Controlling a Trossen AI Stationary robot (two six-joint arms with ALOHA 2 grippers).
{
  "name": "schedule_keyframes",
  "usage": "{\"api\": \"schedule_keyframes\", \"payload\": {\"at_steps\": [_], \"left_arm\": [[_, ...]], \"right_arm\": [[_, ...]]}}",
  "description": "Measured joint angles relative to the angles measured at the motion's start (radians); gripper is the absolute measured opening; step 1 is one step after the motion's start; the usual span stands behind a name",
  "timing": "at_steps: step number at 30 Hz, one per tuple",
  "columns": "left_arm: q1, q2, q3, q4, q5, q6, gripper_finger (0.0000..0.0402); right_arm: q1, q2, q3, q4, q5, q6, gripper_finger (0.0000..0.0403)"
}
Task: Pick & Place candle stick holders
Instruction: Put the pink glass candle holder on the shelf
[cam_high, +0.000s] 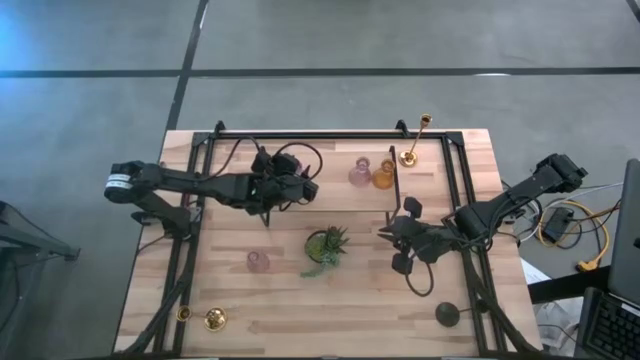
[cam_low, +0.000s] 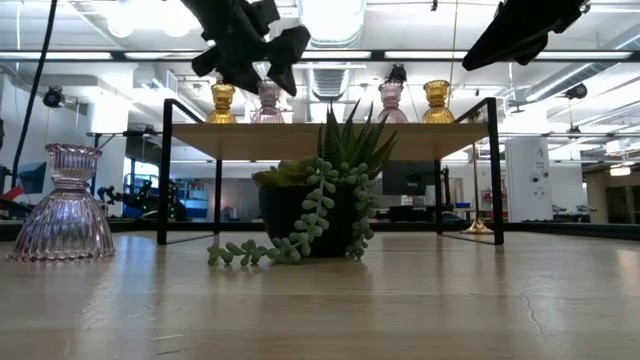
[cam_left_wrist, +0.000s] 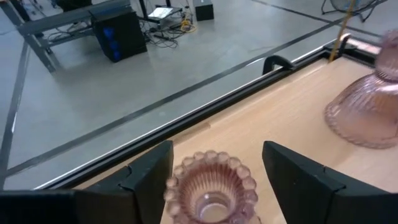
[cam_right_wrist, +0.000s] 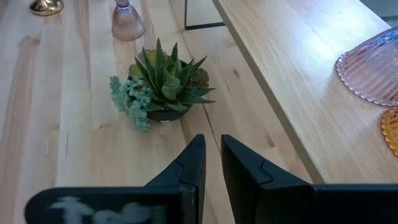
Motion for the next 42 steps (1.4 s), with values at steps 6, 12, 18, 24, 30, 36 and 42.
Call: {"api": "schedule_keyframes", "payload": {"at_steps": [6, 12, 18, 24, 30, 36, 42], "left_arm": [[-0.005, 0.000, 0.036, 0.002, -0.003, 0.043, 0.0250], [-0.005, 0.000, 0.066, 0.001, -0.011, 0.090, 0.0250], [-0.022, 0.000, 0.137, -0.004, -0.036, 0.192, 0.0249], [-0.079, 0.000, 0.179, 0.040, -0.003, 0.289, 0.0249], [-0.134, 0.000, 0.121, 0.181, 0.195, 0.405, 0.0218], [-0.132, 0.000, 0.033, 0.331, 0.402, 0.447, 0.0136], [-0.100, 0.000, -0.034, 0.353, 0.364, 0.427, 0.0026]], "right_arm": [[0.000, 0.000, 0.000, 0.004, 0.000, 0.000, 0.0043], [0.000, 0.000, 0.000, 0.007, 0.000, 0.000, 0.0043], [0.002, 0.000, 0.000, 0.007, 0.000, 0.000, 0.0043], [0.002, 0.000, 0.000, 0.012, 0.000, 0.000, 0.0043], [0.002, 0.000, 0.000, 0.014, 0.000, 0.000, 0.0043], [0.002, 0.000, 0.000, 0.015, 0.000, 0.000, 0.0043], [0.002, 0.000, 0.000, 0.020, 0.000, -0.001, 0.0043]]}}
